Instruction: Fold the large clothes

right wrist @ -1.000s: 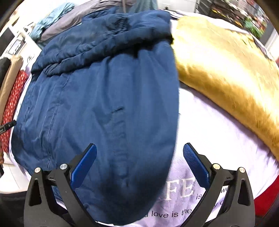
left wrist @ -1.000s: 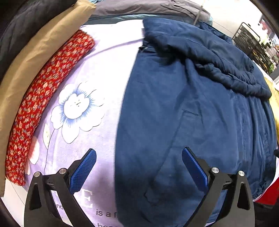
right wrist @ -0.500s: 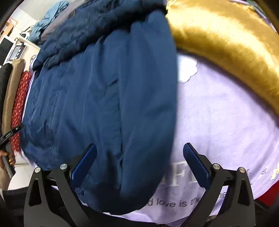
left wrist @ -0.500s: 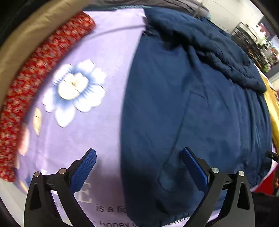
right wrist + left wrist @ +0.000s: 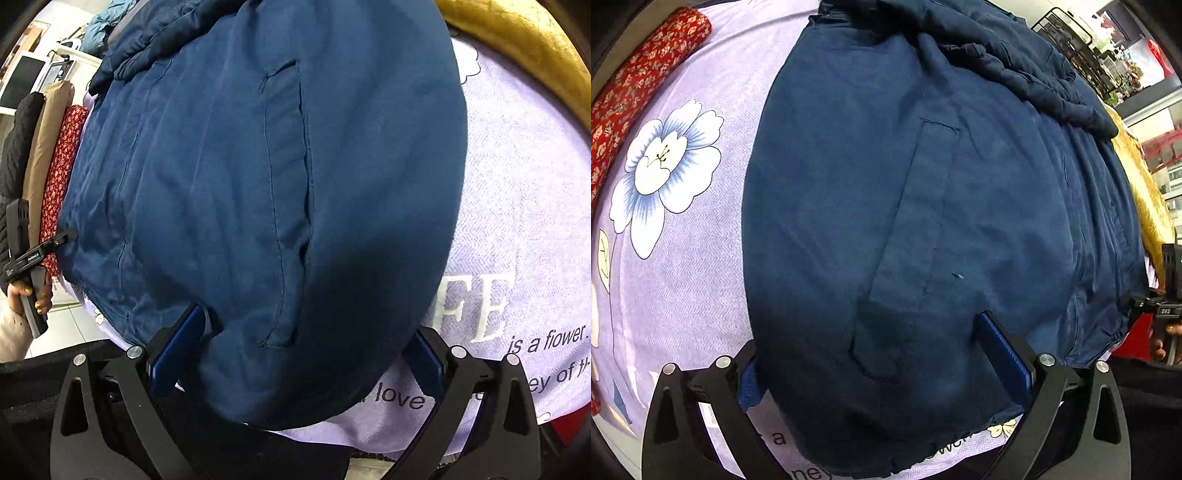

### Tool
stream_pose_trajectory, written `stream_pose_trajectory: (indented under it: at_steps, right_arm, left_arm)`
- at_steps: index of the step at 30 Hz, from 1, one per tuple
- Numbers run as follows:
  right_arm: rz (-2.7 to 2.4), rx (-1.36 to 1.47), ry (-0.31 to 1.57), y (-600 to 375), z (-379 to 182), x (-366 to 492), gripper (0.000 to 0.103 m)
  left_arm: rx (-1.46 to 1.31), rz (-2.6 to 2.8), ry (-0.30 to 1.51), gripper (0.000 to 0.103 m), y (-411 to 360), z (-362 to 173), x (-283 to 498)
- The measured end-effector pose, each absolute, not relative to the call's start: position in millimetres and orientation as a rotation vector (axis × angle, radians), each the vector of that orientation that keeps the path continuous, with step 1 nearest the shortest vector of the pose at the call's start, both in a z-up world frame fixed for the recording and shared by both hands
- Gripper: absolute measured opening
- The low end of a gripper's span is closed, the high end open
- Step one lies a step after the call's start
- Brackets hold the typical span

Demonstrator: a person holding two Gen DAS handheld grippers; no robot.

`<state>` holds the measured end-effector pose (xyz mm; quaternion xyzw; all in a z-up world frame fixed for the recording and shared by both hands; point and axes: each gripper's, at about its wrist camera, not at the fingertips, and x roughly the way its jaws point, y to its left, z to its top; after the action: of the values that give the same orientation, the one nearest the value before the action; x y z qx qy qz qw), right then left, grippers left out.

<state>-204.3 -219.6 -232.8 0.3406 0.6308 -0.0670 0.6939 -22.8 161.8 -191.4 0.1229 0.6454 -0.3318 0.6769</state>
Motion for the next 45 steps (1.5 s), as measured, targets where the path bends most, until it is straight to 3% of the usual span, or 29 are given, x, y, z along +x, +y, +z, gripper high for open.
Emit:
stream_pose_trajectory:
  at_steps: [8,14,20,25,29,32,34,36,40,45]
  right_arm:
    - [-0.271,0.776,1.314,-253,-219,-195,0.098]
    - [-0.338,0.896,1.296,-278,-235,-194,0.098]
    - [-0.284,0.824,1.335,-263,-232,-184,0.098]
    - [-0.109,0.931,1.367,-232,-238,-187,0.098]
    - [-0.070,0.808,1.417,-205,-242,-185,0.098]
    - [-0.070,0.774,1.426,-200,-240,-179,0.085]
    - [-0.074,0.781,1.425,-205,-238,-178,0.052]
    - [-0.053,0.809,1.412,-206,-234,-181,0.038]
    - [0.015,0.842,1.370,-212,-219,-197,0.026]
    - [0.055,0.825,1.345,-206,-196,-196,0.021]
  left_arm:
    - [0.237,-0.680,1.379,0.096,169,-177,12]
    - [0.173,-0.675,1.478,0.096,161,-204,25]
    - [0.200,-0.793,1.504,0.096,142,-205,4]
    - [0.279,-0.837,1.512,0.096,131,-209,-12]
    - [0.291,-0.826,1.509,0.094,129,-211,-15]
    - [0.295,-0.821,1.506,0.078,130,-208,-16]
    - [0.287,-0.829,1.497,0.061,133,-203,-16]
    - [0.293,-0.837,1.482,0.050,135,-197,-16]
    - [0.316,-0.851,1.445,0.025,138,-185,-20]
    - [0.356,-0.881,1.415,0.019,138,-171,-32]
